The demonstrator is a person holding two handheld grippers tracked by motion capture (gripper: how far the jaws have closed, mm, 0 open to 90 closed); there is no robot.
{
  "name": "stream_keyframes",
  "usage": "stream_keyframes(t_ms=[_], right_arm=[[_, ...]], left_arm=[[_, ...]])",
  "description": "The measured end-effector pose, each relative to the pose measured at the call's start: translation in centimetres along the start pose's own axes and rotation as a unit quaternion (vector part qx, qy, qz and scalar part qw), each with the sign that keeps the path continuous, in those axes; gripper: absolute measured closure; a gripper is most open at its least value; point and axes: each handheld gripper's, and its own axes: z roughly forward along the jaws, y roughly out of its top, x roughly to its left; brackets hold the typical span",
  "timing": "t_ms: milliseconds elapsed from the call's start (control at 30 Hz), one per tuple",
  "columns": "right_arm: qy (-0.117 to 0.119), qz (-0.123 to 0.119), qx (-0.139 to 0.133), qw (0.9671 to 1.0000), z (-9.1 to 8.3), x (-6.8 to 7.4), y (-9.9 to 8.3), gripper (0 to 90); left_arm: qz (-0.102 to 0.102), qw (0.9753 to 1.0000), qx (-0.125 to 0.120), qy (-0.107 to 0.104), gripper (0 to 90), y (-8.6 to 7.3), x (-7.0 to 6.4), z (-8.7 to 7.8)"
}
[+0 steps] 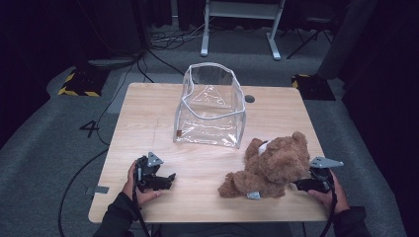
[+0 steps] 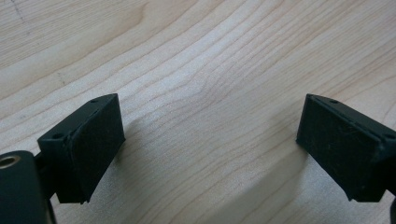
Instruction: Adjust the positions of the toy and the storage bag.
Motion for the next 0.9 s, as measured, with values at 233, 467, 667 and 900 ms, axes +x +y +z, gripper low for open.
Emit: stream_keyframes(t_ms=[233,467,667,900], right_arm=[[0.004,-0.003,0.0,1.0,0.0,-0.1,0.0,19.2],[-0.007,-0.013,0.013,0.9998,-0.4,-0.4,0.1,17.3],[0.012,-0.006,-0.02,0.9997,-1.6,-0.7,0.1,18.6],[0.028,-0.02,-0.043,0.9985,-3.2,-0.3,0.7,19.3]], left_arm=[[0.001,1.0,0.0,-0.004,7.6,-0.1,0.0,0.0],[0.004,1.0,-0.001,0.0,7.7,-0.2,-0.1,-0.1],[0.0,1.0,-0.002,-0.001,7.7,-0.2,-0.1,-0.1],[0.001,1.0,-0.002,-0.001,7.7,-0.2,-0.1,-0.2]])
